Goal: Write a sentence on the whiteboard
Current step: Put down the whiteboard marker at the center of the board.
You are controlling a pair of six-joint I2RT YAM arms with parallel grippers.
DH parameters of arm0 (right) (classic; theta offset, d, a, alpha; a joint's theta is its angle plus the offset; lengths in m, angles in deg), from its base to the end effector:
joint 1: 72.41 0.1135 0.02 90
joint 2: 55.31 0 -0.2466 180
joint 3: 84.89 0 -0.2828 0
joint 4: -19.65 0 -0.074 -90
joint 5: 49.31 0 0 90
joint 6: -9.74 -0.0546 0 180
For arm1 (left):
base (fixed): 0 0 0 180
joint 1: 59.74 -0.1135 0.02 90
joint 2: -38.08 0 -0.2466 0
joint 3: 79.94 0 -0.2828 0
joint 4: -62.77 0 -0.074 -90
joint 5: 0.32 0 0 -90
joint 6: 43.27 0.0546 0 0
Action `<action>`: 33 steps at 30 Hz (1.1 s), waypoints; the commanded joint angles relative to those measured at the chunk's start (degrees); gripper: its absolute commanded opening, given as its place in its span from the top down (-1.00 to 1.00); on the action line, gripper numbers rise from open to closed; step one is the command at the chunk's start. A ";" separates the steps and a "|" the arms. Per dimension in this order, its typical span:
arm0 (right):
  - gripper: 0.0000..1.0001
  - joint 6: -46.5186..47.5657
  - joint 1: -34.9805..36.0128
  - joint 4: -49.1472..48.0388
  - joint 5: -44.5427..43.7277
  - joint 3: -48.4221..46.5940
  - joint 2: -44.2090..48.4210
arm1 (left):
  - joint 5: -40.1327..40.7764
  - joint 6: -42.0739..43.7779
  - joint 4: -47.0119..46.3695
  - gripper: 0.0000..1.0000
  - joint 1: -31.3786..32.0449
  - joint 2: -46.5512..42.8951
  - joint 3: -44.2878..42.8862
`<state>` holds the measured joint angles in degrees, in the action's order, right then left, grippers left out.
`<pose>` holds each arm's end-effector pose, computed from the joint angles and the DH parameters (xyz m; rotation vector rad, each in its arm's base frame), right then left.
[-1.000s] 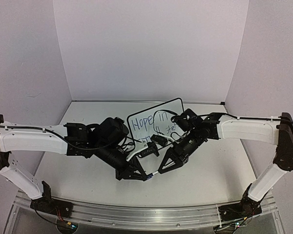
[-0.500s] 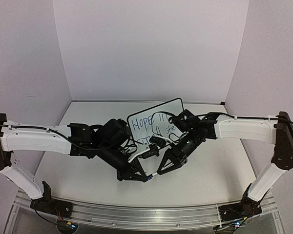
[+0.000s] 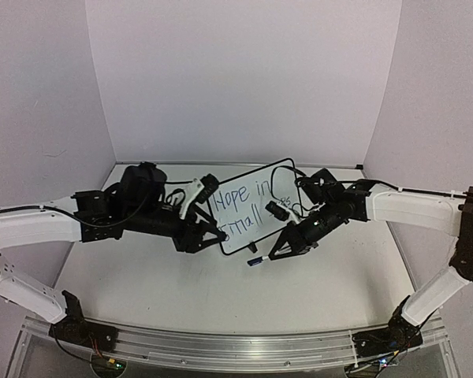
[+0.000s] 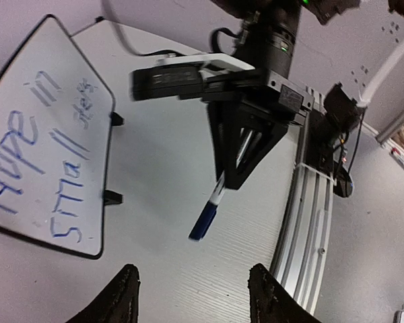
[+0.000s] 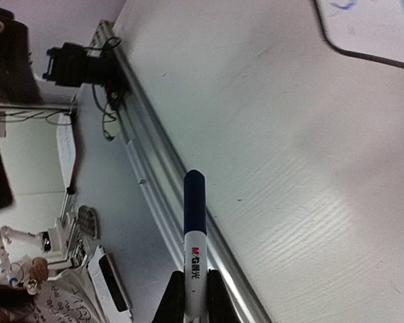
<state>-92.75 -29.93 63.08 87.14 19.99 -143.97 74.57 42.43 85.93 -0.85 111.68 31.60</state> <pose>0.2314 0.2656 0.2002 -1.0195 2.4924 1.3825 0.1653 -0.3015 0.2647 1.1529 1.8577 -0.9283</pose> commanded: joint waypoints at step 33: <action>-0.97 -2.48 -14.46 -11.98 -44.76 10.37 -0.33 | 21.43 -20.14 -15.37 -0.99 -41.63 -0.56 17.22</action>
<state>-95.70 -41.04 53.66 48.74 30.44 -147.67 95.84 23.72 78.26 -37.35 108.95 48.34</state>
